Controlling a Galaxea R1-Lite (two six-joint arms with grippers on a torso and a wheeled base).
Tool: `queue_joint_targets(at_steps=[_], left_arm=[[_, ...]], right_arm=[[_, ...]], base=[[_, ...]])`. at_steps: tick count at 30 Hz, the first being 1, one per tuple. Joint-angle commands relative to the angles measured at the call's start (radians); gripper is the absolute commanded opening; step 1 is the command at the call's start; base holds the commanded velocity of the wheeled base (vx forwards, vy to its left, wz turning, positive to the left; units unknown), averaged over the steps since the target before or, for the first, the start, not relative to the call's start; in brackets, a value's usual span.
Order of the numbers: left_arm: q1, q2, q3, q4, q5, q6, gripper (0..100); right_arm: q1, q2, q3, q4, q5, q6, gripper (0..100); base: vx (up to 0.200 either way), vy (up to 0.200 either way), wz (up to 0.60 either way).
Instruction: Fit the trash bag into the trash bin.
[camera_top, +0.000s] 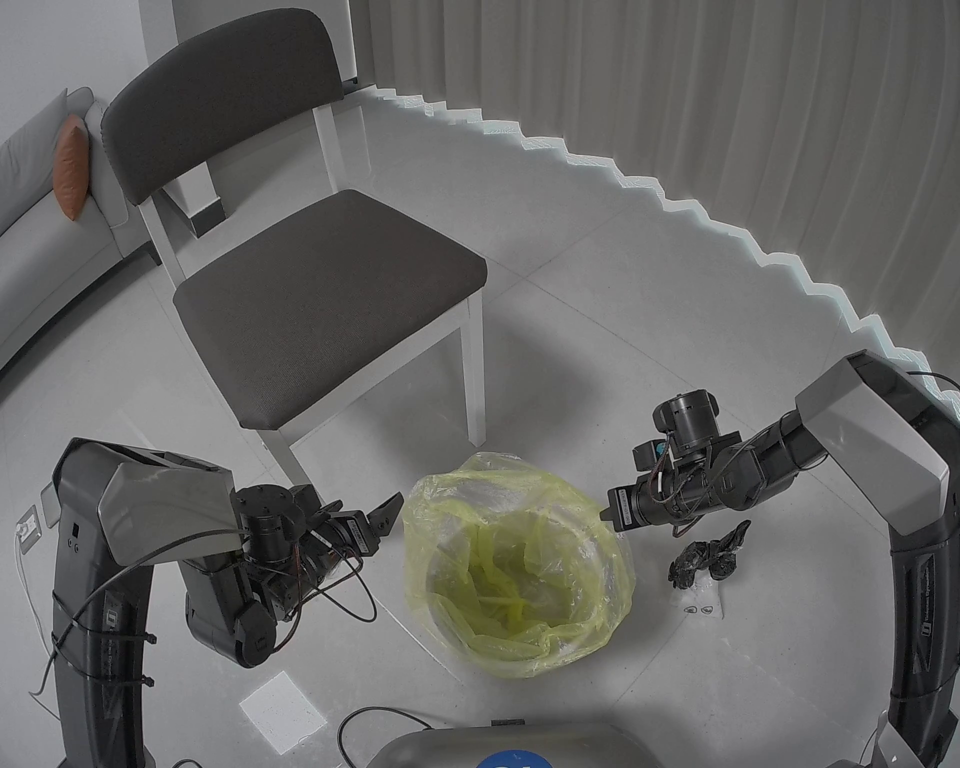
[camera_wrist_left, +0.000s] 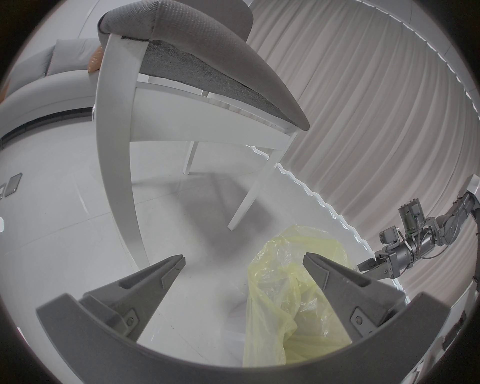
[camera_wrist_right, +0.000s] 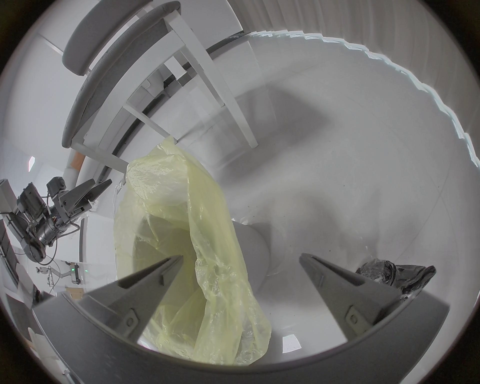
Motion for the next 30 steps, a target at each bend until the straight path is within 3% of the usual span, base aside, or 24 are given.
queue_joint_targets(at_steps=[1,7,15,30], left_arm=[[0.0,0.001,-0.008,-0.015,0.0,0.0,100],[0.003,0.009,-0.033,-0.013,0.0,0.001,100],[0.014,0.031,-0.07,-0.012,-0.001,0.003,100],[0.01,0.07,-0.11,-0.009,-0.011,0.007,100]], right_arm=[[-0.004,0.0,-0.006,-0.001,-0.001,0.001,0],[-0.007,0.039,-0.046,-0.009,-0.017,0.007,0],[0.004,0.114,-0.072,-0.038,-0.098,0.006,0],[0.065,0.154,-0.074,-0.049,-0.129,0.006,0]], base=[[0.0,0.0,0.0],[0.0,0.0,0.0],[0.0,0.0,0.0],[0.0,0.0,0.0]])
